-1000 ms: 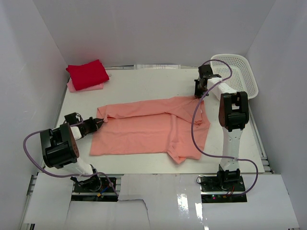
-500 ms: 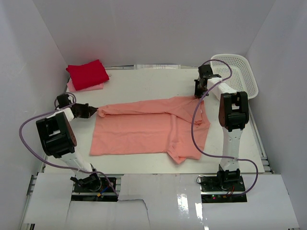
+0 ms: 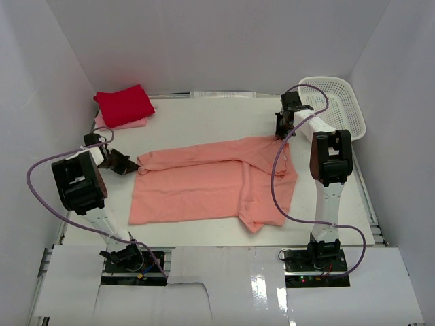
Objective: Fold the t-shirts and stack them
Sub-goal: Fold the flattened tshirt in 1/3 of the way
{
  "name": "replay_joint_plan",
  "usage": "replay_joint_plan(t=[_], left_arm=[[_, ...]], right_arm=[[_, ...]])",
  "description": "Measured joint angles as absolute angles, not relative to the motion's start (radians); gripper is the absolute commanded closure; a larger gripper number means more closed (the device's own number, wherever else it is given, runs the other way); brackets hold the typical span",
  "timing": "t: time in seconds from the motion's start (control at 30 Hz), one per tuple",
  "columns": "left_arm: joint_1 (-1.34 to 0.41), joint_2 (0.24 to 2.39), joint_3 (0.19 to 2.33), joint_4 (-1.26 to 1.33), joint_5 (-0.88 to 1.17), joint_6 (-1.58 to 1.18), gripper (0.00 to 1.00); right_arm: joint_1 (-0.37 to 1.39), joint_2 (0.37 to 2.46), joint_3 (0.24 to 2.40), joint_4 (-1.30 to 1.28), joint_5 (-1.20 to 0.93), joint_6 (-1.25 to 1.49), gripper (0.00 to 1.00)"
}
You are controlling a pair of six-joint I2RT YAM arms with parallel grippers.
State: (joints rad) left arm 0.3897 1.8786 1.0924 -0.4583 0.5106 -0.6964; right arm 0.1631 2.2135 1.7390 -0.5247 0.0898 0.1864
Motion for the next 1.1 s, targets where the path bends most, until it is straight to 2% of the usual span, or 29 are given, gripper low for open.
replay_joint_plan(t=[0.1,0.37,0.53,0.67,1.1], left_arm=[[0.389,1.846,1.081,-0.507,0.507,-0.645,0.98],[0.382,1.768,1.109,-0.604,0.528,-0.539,0.8],[0.366,1.74,1.118,-0.625,0.519,-0.493,0.78],[0.34,1.723,1.118,-0.628,0.527,-0.455,0.69],[0.297,1.645,1.084,-0.66,0.632,-0.366,0.61]], right_arm=[[0.163,2.214,1.739,-0.525,0.09,0.186,0.92],[0.163,2.214,1.739,-0.525,0.089,0.186,0.92],[0.163,2.214,1.739,-0.525,0.09,0.186,0.92],[0.163,2.214,1.739,-0.525,0.09,0.186,0.92],[0.163,2.214,1.739,-0.525,0.087,0.186,0.92]])
